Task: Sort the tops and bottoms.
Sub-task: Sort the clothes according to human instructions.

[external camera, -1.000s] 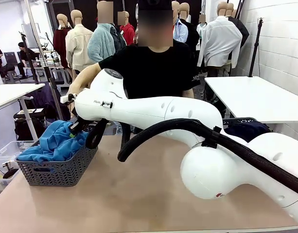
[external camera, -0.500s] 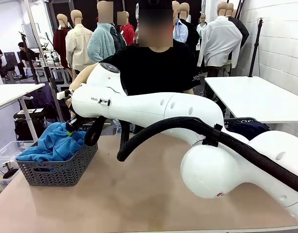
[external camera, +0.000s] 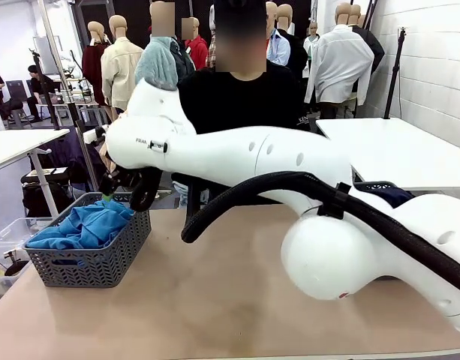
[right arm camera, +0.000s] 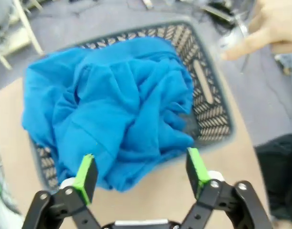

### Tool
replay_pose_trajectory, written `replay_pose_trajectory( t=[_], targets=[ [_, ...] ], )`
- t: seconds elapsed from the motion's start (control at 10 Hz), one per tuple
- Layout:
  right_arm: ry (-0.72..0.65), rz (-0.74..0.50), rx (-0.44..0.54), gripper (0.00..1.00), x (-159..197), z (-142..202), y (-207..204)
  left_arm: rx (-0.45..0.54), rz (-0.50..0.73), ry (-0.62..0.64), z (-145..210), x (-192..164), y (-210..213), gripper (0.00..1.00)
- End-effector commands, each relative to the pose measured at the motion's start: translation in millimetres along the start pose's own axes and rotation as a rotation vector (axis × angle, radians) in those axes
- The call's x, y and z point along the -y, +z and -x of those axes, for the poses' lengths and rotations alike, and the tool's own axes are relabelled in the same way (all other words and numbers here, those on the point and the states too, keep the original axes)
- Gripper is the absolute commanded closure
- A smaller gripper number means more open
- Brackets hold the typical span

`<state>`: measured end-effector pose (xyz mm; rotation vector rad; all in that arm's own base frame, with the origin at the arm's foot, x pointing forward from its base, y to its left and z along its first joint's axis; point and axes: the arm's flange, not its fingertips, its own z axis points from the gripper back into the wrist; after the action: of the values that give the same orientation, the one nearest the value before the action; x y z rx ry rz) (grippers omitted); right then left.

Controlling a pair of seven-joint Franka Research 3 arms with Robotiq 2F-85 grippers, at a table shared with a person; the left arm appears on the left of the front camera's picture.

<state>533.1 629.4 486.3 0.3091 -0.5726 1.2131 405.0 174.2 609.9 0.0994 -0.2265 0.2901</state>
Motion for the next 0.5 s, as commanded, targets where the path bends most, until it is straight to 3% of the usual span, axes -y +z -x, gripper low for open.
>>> replay_pose_trajectory(
  t=[0.0, 0.2, 0.4],
  targets=[
    [0.023, 0.091, -0.162, 0.00, 54.6, -150.9, -9.3, 0.010, 0.001, 0.018, 0.4, -0.3, -0.4, 0.00],
    [0.064, 0.186, -0.376, 0.00, 35.1, -98.0, 61.7, 0.010, 0.001, 0.018, 0.4, -0.3, -0.4, 0.00],
    [-0.061, 0.262, -0.383, 0.00, 22.6, -15.7, 126.4, 0.010, 0.001, 0.018, 0.4, -0.3, -0.4, 0.00]
  ],
)
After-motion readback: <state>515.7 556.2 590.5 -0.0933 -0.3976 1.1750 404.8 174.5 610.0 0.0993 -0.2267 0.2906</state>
